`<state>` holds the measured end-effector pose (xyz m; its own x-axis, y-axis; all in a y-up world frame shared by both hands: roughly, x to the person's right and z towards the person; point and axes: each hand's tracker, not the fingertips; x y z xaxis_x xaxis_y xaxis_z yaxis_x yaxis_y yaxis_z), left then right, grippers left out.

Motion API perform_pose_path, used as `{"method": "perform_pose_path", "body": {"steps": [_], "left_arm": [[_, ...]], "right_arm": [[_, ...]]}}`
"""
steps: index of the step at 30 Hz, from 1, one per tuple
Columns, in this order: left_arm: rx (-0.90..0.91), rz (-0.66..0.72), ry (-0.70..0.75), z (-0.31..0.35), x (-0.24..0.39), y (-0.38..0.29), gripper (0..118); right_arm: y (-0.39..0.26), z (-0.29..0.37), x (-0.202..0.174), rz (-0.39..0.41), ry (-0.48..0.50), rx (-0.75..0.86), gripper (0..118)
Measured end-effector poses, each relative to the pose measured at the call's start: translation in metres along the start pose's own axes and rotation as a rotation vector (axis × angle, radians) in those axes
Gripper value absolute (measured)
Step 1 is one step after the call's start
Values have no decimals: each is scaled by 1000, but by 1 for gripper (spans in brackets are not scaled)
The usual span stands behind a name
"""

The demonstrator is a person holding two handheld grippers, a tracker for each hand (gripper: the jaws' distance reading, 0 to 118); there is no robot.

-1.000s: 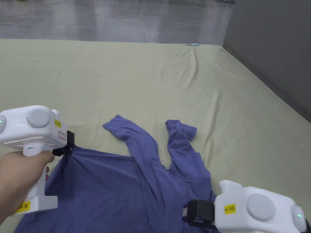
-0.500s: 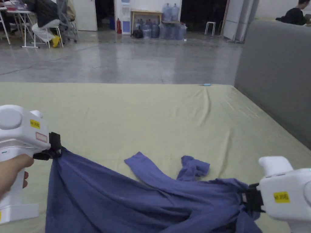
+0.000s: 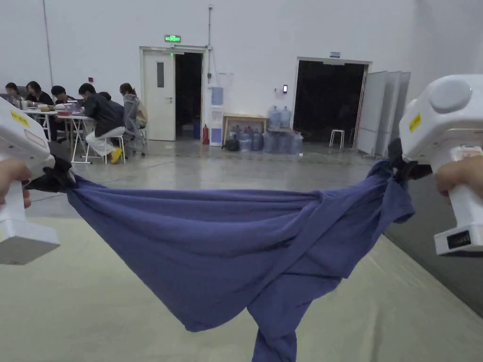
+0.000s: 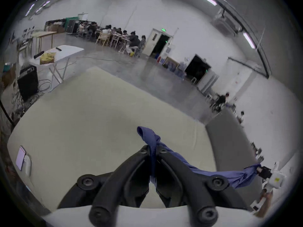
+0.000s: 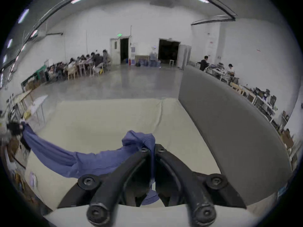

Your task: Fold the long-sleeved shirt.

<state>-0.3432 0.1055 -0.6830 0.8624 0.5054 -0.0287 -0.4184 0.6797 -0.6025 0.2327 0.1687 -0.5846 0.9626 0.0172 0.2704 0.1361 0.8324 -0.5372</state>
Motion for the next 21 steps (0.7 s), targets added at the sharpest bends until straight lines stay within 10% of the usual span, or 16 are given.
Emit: {"method": "perform_pose_path", "body": {"steps": [11,21], "left_arm": [[138,117,-105,-2,37,67,0],[103,58,-112,-41,15,35,0]], "right_arm": [[91,18,-16,-96,-11,202,0],[30,-35,-2,-69,4,140,0]]}}
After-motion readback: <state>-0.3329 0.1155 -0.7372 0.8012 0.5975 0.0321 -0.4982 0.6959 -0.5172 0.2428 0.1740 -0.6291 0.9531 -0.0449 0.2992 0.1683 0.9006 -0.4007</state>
